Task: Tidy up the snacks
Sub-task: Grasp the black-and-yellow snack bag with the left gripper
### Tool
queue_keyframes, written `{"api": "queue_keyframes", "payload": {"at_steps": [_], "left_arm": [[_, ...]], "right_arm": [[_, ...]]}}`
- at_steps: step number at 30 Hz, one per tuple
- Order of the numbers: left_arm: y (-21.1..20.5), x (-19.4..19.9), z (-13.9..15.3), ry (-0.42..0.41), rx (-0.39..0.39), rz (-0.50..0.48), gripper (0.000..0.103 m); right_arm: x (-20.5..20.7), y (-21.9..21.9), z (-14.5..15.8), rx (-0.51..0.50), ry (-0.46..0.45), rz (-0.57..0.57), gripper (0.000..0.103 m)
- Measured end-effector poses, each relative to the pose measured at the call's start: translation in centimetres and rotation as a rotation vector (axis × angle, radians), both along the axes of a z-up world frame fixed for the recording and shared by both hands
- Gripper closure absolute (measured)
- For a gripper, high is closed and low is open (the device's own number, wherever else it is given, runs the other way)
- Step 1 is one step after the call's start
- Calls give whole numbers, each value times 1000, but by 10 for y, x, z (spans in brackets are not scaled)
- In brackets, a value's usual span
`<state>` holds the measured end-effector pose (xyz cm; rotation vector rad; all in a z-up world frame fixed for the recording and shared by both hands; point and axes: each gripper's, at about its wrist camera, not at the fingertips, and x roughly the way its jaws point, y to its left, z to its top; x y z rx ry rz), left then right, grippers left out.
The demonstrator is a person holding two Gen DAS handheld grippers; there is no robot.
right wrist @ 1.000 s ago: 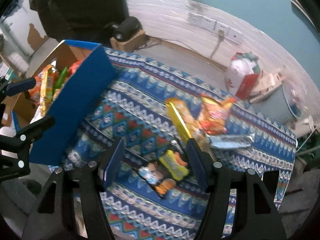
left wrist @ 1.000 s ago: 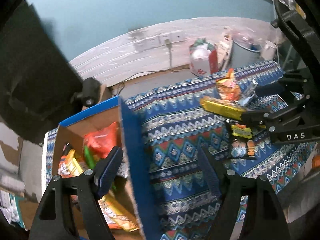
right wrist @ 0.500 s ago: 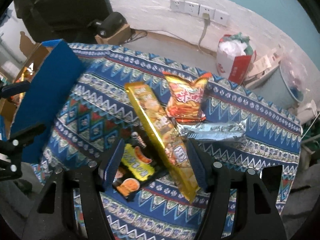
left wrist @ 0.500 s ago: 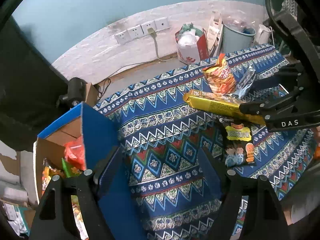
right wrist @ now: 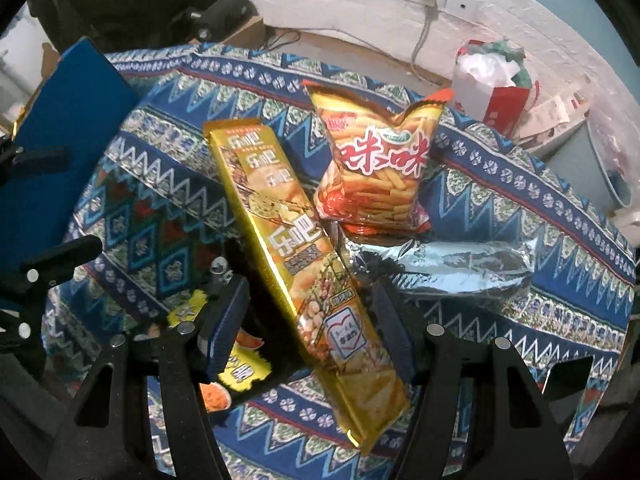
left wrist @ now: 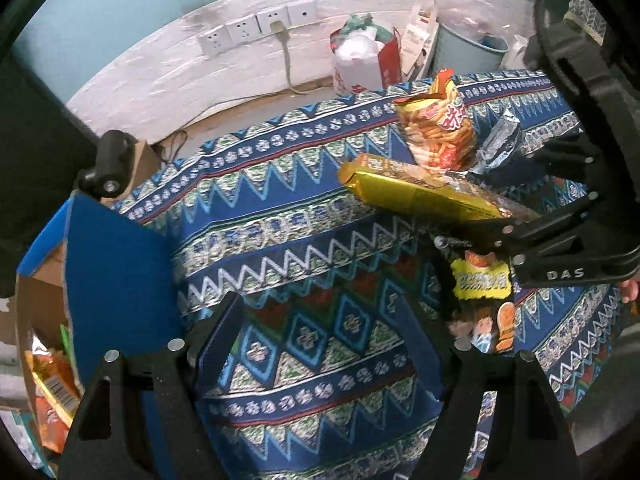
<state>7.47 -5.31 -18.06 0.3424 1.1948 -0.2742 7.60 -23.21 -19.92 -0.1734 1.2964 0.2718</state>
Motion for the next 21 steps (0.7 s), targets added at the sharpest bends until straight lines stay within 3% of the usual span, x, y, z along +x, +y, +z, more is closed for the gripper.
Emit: {"api": "queue_keyframes", "payload": {"at_steps": [5, 7, 13, 21], "left_arm": [[-7, 2, -4, 6, -2, -16, 24], [-9, 2, -4, 11, -6, -18, 24], [-18, -1, 2, 20, -39, -26, 24], [-48, -18, 9, 14, -46, -124, 22]], "right_arm": [[3, 0, -7, 10, 12, 6, 38], [2, 1, -8, 4, 17, 11, 50], [-4, 1, -3, -14, 26, 7, 67], [-38, -11, 0, -39, 64, -32, 70]]}}
